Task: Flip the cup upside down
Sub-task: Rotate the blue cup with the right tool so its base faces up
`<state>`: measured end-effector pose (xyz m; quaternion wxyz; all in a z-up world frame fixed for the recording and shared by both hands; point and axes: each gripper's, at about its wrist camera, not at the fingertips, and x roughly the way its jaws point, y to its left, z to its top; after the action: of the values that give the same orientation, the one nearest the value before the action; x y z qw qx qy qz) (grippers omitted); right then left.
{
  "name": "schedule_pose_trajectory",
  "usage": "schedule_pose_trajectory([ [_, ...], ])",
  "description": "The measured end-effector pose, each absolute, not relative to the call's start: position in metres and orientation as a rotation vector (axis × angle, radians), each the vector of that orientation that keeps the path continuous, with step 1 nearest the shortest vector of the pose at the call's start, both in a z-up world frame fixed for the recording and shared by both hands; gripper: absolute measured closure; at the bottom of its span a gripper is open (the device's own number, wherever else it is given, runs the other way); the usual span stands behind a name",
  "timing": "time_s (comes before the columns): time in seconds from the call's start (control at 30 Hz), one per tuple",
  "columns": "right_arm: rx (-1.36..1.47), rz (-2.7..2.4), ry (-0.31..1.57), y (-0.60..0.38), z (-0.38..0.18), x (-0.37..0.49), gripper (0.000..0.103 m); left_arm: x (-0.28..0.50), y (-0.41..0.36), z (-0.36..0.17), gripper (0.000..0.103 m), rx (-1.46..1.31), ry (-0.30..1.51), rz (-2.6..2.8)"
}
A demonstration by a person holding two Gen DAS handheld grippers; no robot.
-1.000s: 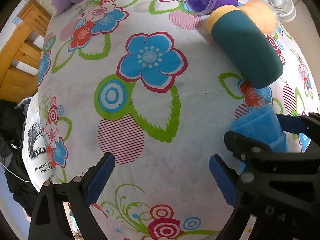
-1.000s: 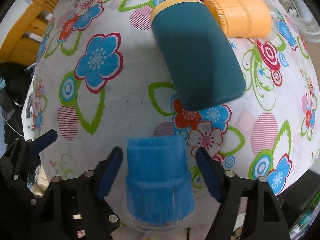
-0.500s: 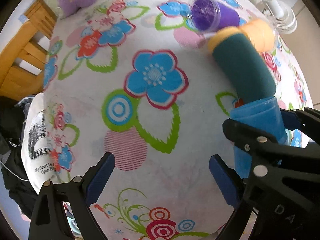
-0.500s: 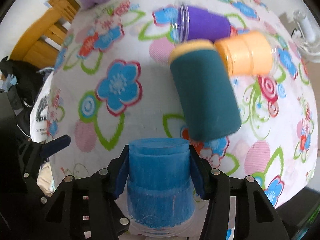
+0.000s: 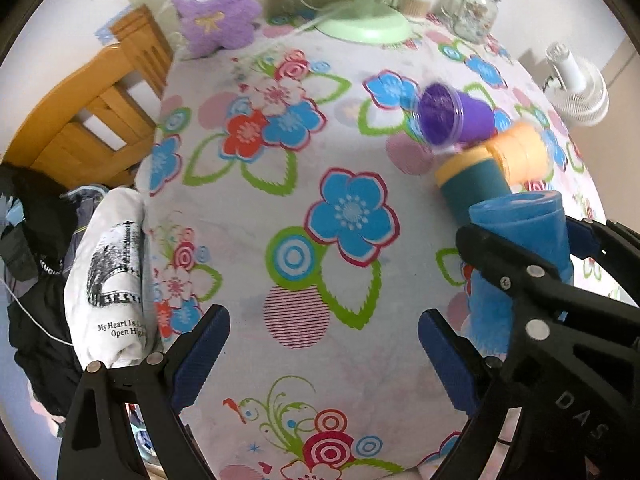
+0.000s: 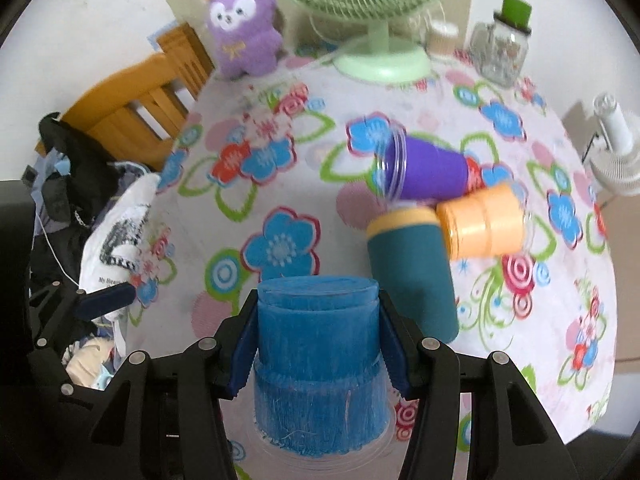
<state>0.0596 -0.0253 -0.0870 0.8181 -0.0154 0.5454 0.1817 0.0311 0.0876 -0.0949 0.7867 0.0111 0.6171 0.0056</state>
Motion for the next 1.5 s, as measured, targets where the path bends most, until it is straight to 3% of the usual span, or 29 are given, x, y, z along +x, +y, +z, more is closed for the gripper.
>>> schedule_pose_trajectory([
  [0.3,-0.039,0.435,1.007,-0.023,-0.079,0.055,0.046,0.030,0.091,-0.093,0.007,0.048,1.300,0.003],
  [1.0,-0.045,0.492,0.857,-0.017,-0.152,0.052,0.046,0.027,0.077,-0.165,0.006,0.212,1.309,-0.103],
  [1.5,-0.072,0.545,0.697,-0.005,-0.159,0.049,0.046,0.025,0.092,-0.176,0.006,0.175,1.291,-0.025],
])
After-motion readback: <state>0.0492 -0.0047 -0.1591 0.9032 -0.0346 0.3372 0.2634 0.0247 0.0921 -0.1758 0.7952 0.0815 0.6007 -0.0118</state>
